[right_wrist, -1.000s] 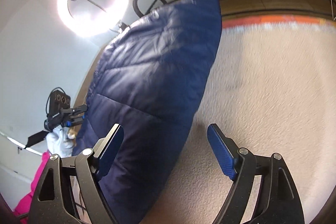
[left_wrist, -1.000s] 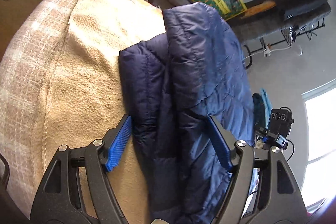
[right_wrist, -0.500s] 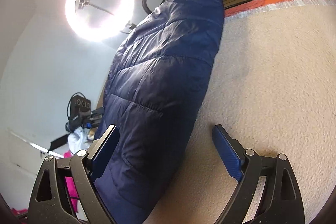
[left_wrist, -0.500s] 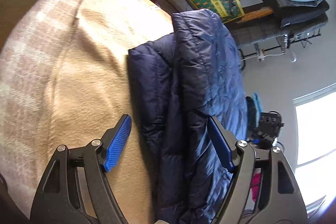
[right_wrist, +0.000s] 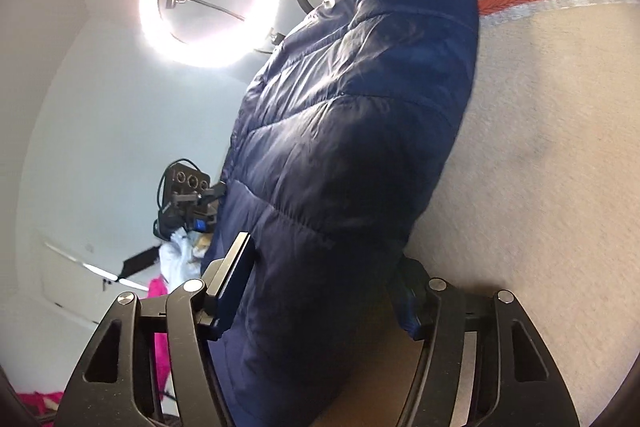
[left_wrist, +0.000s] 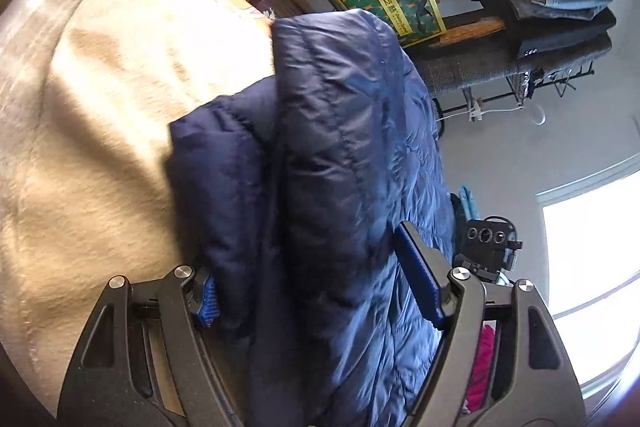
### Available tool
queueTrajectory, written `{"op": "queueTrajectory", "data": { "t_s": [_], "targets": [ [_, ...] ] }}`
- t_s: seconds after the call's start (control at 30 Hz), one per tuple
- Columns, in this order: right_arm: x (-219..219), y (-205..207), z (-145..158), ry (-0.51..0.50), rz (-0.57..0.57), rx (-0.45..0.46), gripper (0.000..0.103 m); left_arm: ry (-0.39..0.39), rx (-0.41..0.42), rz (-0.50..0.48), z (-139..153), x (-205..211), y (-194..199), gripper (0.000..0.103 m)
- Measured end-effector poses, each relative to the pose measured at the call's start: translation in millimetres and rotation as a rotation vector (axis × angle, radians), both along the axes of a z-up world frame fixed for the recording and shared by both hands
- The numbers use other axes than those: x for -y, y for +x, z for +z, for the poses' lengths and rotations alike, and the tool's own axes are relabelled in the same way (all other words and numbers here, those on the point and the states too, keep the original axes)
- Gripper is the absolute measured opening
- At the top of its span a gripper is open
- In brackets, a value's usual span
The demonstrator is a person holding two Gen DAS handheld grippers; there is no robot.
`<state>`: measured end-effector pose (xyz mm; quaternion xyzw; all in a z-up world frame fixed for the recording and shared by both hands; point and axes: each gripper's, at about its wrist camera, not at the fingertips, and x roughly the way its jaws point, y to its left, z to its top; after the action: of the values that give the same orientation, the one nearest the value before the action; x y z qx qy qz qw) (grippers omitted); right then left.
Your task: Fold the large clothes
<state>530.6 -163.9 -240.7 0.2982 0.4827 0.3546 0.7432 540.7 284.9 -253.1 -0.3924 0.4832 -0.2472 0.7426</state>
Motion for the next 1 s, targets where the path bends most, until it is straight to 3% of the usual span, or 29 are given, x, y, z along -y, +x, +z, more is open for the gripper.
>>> {"op": "queueTrajectory", "data": {
  "t_s": [0.03,0.23,0.37,0.5,1.0],
  "targets": [
    [-1,0,0,0.003,-0.004,0.0,0.06,-0.011,-0.013,-0.008,-1,4,1,0.052],
    [10,-8,1,0.005,-0.053,-0.028,0.032,0.052,0.033,0.003,17,21,-10,0.025],
    [5,-18,25,-0.095,-0.043,0.031,0.023,0.101,0.068,0.002,35,27,-26,0.021],
    [2,-31,50,-0.17,-0.027,0.069,0.019,0.124,0.086,0.001,52,38,-47,0.018],
    [40,-117,135,-0.374,0.008,0.166,0.017,0.122,0.136,-0.056,114,135,-123,0.018]
  ]
}}
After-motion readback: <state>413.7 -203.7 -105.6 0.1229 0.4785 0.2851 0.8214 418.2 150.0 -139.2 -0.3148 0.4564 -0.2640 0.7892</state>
